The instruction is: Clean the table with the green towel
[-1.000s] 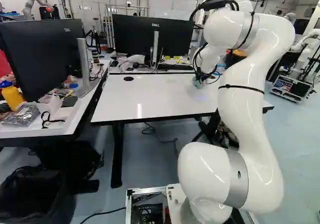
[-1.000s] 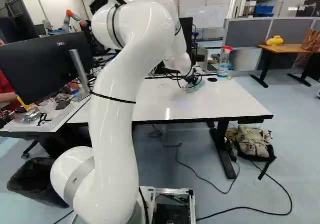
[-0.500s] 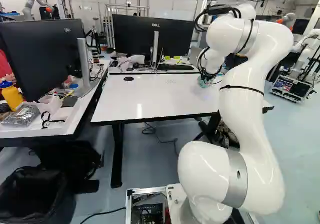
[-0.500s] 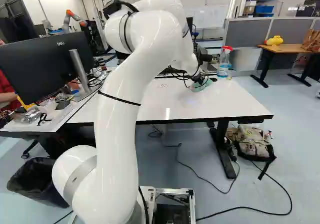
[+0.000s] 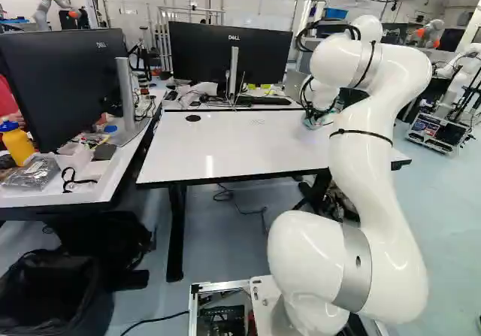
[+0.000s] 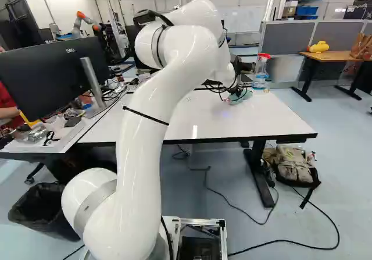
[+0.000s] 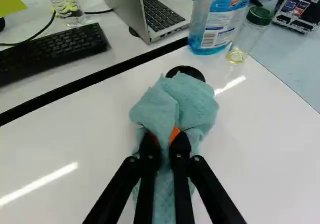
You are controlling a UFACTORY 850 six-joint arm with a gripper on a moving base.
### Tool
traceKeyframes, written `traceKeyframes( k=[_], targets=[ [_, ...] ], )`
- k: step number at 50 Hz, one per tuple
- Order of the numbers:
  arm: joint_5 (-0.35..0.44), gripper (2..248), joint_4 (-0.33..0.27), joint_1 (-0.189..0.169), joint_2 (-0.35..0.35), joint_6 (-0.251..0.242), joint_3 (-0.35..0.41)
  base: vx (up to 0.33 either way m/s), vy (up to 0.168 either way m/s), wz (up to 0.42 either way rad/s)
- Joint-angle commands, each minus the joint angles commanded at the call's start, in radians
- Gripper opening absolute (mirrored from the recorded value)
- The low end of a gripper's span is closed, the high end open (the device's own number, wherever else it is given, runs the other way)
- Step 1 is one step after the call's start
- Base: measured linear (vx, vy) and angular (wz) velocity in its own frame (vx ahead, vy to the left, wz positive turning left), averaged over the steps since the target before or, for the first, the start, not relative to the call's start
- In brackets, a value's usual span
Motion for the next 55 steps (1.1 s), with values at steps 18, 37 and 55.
traceKeyframes(
  k=[18,37,55],
  targets=[
    [0.000,39,0.000,0.028,0.043,0.000,0.062,0.000,0.000,0.000],
    [0.000,39,0.000,0.041,0.131,0.000,0.187,0.000,0.000,0.000],
    [0.000,39,0.000,0.052,0.214,0.000,0.303,0.000,0.000,0.000]
  ],
)
